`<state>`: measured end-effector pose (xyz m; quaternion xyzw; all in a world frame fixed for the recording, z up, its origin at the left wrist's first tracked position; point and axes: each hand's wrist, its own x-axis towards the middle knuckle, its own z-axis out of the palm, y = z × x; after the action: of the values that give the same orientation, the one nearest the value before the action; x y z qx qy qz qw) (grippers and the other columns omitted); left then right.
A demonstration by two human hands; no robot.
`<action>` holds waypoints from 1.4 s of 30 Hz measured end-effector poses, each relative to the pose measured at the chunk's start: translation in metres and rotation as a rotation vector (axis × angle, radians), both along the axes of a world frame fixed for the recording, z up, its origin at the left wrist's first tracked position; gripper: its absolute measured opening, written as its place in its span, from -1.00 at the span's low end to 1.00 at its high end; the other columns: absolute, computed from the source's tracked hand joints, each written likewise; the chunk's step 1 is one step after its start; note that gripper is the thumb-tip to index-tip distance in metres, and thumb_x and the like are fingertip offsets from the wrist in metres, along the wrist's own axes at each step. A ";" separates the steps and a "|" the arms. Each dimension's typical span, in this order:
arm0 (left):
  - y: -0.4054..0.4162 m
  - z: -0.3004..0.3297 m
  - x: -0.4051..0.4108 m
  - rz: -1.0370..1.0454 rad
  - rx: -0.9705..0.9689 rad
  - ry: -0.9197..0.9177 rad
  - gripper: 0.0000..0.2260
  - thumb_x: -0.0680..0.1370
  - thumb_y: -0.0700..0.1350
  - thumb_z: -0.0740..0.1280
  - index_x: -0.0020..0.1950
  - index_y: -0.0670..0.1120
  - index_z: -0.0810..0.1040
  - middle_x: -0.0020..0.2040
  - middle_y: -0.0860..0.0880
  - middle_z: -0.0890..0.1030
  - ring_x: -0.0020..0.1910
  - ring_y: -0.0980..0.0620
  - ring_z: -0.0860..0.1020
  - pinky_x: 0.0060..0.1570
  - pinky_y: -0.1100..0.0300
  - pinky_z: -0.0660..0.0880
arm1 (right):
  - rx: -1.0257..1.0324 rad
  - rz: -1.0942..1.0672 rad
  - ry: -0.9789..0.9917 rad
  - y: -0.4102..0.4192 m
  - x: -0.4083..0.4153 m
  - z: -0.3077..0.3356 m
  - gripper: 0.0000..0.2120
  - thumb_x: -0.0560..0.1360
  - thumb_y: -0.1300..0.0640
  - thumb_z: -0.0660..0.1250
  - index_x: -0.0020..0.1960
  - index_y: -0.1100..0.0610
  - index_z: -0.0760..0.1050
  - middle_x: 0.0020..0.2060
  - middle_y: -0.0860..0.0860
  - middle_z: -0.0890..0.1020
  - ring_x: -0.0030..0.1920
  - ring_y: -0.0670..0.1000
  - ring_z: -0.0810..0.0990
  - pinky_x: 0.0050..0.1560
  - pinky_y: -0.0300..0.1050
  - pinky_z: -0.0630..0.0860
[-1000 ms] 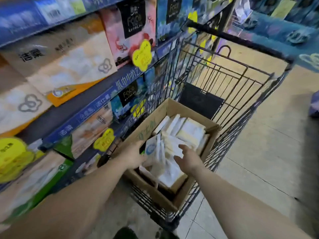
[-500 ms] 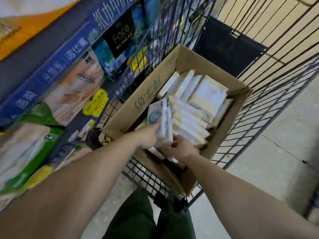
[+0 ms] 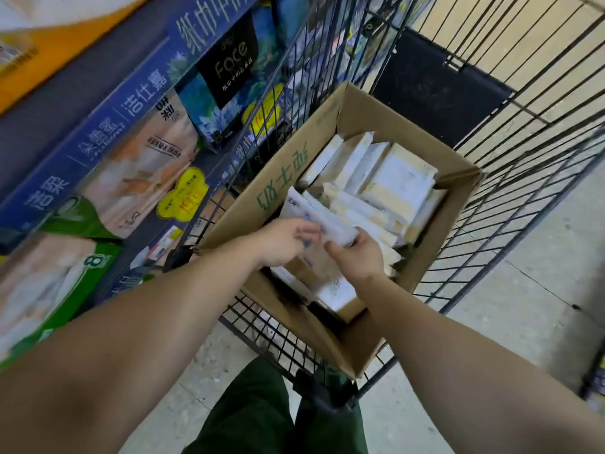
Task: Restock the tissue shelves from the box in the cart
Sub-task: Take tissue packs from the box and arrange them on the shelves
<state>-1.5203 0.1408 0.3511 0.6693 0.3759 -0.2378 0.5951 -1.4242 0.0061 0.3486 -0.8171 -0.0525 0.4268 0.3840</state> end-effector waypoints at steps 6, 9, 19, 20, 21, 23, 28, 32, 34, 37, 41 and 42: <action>0.018 0.001 0.005 0.286 0.312 -0.066 -0.32 0.46 -0.17 0.44 0.50 -0.03 0.19 0.29 0.04 0.42 0.12 -0.11 0.53 0.06 -0.01 0.55 | 0.200 -0.011 0.140 0.006 0.042 0.024 -0.87 0.47 0.26 0.42 -0.08 0.05 0.57 -0.09 0.03 0.69 -0.13 -0.01 0.67 -0.20 -0.17 0.62; 0.025 0.006 -0.003 0.406 0.032 -0.056 -0.45 0.45 -0.18 0.48 0.39 -0.10 0.37 0.22 0.00 0.56 0.13 -0.06 0.56 0.15 -0.06 0.52 | 0.229 0.013 0.264 0.002 0.059 0.033 -0.86 0.46 0.29 0.40 0.02 0.20 0.60 -0.04 0.11 0.69 -0.07 0.11 0.68 -0.24 -0.11 0.61; 0.009 0.083 -0.014 0.525 0.081 -0.252 -0.69 0.47 -0.14 0.46 0.19 -0.11 0.55 0.15 -0.10 0.64 0.05 -0.04 0.64 0.10 -0.05 0.57 | 0.333 0.181 0.290 0.010 0.060 0.084 -0.65 0.50 0.24 0.38 0.26 0.14 0.44 0.10 0.10 0.66 0.02 0.09 0.68 -0.05 0.05 0.64; 0.011 0.093 -0.023 0.575 0.106 -0.269 -0.60 0.44 -0.10 0.49 0.24 -0.13 0.52 0.16 -0.09 0.64 0.05 -0.04 0.64 0.08 -0.05 0.58 | 0.348 0.259 0.288 0.017 0.056 0.095 -0.63 0.50 0.25 0.39 0.26 0.07 0.42 0.08 0.06 0.66 0.00 0.04 0.68 -0.11 0.00 0.64; 0.012 0.105 -0.034 0.625 0.141 -0.279 -0.53 0.39 -0.06 0.51 0.25 -0.12 0.50 0.15 -0.07 0.64 0.05 -0.04 0.64 0.09 -0.08 0.58 | 0.370 0.339 0.288 0.024 0.050 0.106 -0.62 0.50 0.25 0.39 0.26 0.02 0.40 0.05 0.01 0.67 -0.03 0.01 0.69 -0.15 -0.04 0.64; 0.010 0.131 -0.061 0.732 0.204 -0.320 -0.63 0.42 -0.07 0.50 0.19 -0.06 0.51 0.10 -0.02 0.64 0.03 -0.03 0.64 0.10 -0.09 0.57 | 0.406 0.481 0.249 0.042 0.034 0.127 -0.64 0.52 0.24 0.36 0.26 0.00 0.40 0.05 -0.03 0.67 -0.05 -0.04 0.69 -0.15 -0.07 0.64; -0.009 0.192 -0.148 0.983 0.298 -0.440 -0.78 0.53 -0.18 0.39 0.15 -0.02 0.50 0.13 0.00 0.63 0.00 0.04 0.64 0.01 -0.03 0.60 | 0.493 0.772 0.101 0.071 -0.049 0.178 -0.71 0.59 0.01 0.26 0.30 -0.06 0.38 0.10 -0.03 0.66 -0.07 -0.05 0.66 -0.27 -0.15 0.58; -0.032 0.237 -0.229 1.143 0.452 -0.500 -0.62 0.53 -0.10 0.40 0.31 -0.09 0.42 0.21 -0.01 0.59 0.09 0.01 0.61 -0.01 0.04 0.59 | 0.570 0.929 0.089 0.079 -0.130 0.217 -0.62 0.54 -0.15 0.27 0.29 -0.03 0.40 0.10 -0.04 0.66 -0.13 -0.09 0.68 -0.25 -0.13 0.60; -0.049 0.254 -0.281 1.225 0.515 -0.518 -0.67 0.55 -0.09 0.36 0.26 -0.04 0.36 0.12 0.06 0.56 -0.01 0.10 0.57 -0.18 0.18 0.54 | 0.581 0.994 0.110 0.081 -0.178 0.235 -0.42 0.40 -0.34 0.32 0.29 -0.03 0.42 0.14 -0.08 0.64 -0.01 -0.10 0.67 -0.03 -0.05 0.63; -0.081 0.276 -0.371 1.318 0.608 -0.512 -0.81 0.54 -0.09 0.38 0.11 0.01 0.43 0.06 0.06 0.60 -0.14 0.19 0.60 -0.24 0.22 0.58 | 0.649 1.130 0.201 0.072 -0.268 0.262 -0.86 0.57 -0.07 0.26 0.12 -0.13 0.48 -0.03 -0.26 0.66 -0.06 -0.20 0.65 -0.11 -0.23 0.61; -0.140 0.302 -0.503 1.390 0.749 -0.495 -0.76 0.52 -0.15 0.41 0.17 -0.11 0.56 0.06 -0.05 0.66 -0.17 0.20 0.64 -0.19 0.35 0.57 | 0.735 1.210 0.217 0.043 -0.405 0.292 -0.68 0.59 0.09 0.26 0.33 0.03 0.38 0.19 -0.02 0.61 0.11 0.02 0.63 0.11 0.06 0.59; -0.158 0.314 -0.533 1.380 0.777 -0.486 -0.71 0.51 -0.12 0.42 0.21 -0.13 0.56 0.06 -0.03 0.66 -0.11 0.15 0.65 -0.15 0.33 0.57 | 0.758 1.219 0.221 0.034 -0.441 0.298 -0.68 0.59 0.11 0.28 0.33 0.05 0.38 0.18 -0.02 0.61 0.11 0.02 0.63 0.11 0.04 0.59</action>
<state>-2.0536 -0.0167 0.6653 0.4788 0.6184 0.4792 0.3982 -1.8653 0.0405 0.6466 -0.4054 -0.6040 0.5974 0.3376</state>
